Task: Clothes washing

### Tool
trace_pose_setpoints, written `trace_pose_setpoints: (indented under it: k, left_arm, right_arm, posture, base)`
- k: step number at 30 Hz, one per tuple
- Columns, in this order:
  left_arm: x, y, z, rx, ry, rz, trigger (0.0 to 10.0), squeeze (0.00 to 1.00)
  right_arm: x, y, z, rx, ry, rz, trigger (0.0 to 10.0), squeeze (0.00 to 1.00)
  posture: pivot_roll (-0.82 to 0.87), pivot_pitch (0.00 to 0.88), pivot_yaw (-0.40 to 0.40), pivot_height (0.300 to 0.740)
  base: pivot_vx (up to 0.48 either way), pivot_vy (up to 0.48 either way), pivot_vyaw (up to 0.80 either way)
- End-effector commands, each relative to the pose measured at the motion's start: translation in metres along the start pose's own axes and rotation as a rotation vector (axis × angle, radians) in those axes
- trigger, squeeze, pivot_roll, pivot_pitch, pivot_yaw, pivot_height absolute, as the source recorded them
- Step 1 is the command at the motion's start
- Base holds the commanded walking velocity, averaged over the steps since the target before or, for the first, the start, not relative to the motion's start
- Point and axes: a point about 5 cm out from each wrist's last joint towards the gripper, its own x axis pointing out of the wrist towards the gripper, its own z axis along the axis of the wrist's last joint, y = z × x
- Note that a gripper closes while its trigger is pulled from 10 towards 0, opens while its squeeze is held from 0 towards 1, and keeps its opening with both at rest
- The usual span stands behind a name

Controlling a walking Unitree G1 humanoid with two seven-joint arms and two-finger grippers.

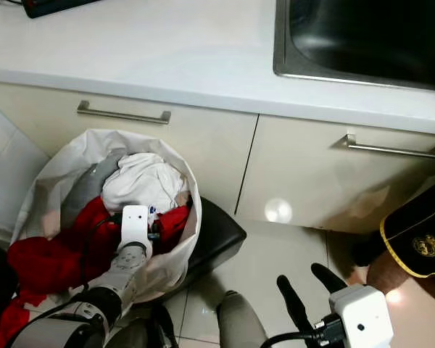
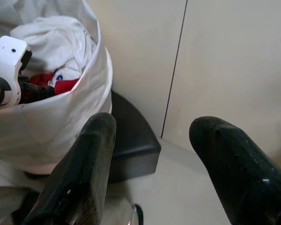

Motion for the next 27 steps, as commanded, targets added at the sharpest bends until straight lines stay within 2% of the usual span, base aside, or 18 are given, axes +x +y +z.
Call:
trace_pose_setpoints:
  k: [1, 6, 10, 15, 16, 17, 18, 27]
  left_arm:
    - [-0.004, -0.004, -0.014, 0.002, 0.062, 0.006, 10.0, 0.00]
    - [-0.003, -0.015, -0.004, 0.014, 0.048, -0.035, 10.0, 0.00]
    - [-0.002, -0.029, 0.012, -0.106, 0.057, -0.091, 10.0, 0.00]
    - [-0.002, -0.036, 0.019, -0.113, 0.051, -0.105, 10.0, 0.00]
    - [-0.002, -0.038, 0.022, -0.105, 0.041, -0.114, 7.3, 0.00]
    - [-0.002, -0.038, 0.023, -0.100, 0.039, -0.117, 7.3, 0.00]
    - [-0.002, -0.038, 0.023, -0.098, 0.040, -0.116, 0.0, 0.00]
    - [0.001, -0.038, 0.035, -0.066, -0.001, -0.129, 0.0, 0.00]
  right_arm:
    - [-0.005, 0.000, -0.002, 0.009, 0.025, -0.010, 10.0, 0.00]
    - [-0.002, 0.003, -0.002, 0.015, 0.023, -0.003, 10.0, 0.00]
    - [0.002, 0.005, -0.005, 0.024, 0.023, -0.012, 10.0, 0.00]
    - [0.004, 0.006, -0.006, 0.030, 0.018, -0.020, 10.0, 0.00]
    - [0.005, 0.008, -0.007, 0.033, 0.016, -0.023, 10.0, 0.00]
    - [0.006, 0.009, -0.007, 0.035, 0.015, -0.024, 10.0, 0.00]
    - [0.006, 0.010, -0.007, 0.036, 0.014, -0.024, 10.0, 0.00]
    - [0.005, 0.013, -0.008, 0.036, 0.016, -0.046, 10.0, 0.00]
  posture:
    - [-0.54, 0.317, 0.034, 0.740]
    - [-0.55, 0.312, 0.036, 0.740]
    - [-0.54, 0.300, 0.053, 0.740]
    - [-0.54, 0.297, 0.065, 0.740]
    - [-0.54, 0.300, 0.071, 0.740]
    - [-0.54, 0.300, 0.071, 0.740]
    - [-0.54, 0.299, 0.075, 0.740]
    - [-0.56, 0.308, 0.090, 0.740]
  base:
    - [0.000, 0.000, 0.00]
    - [0.000, 0.000, 0.00]
    - [0.000, 0.000, 0.00]
    - [0.000, 0.000, 0.00]
    - [0.000, 0.000, 0.00]
    - [0.000, 0.000, 0.00]
    - [0.000, 0.000, 0.00]
    - [0.000, 0.000, 0.00]
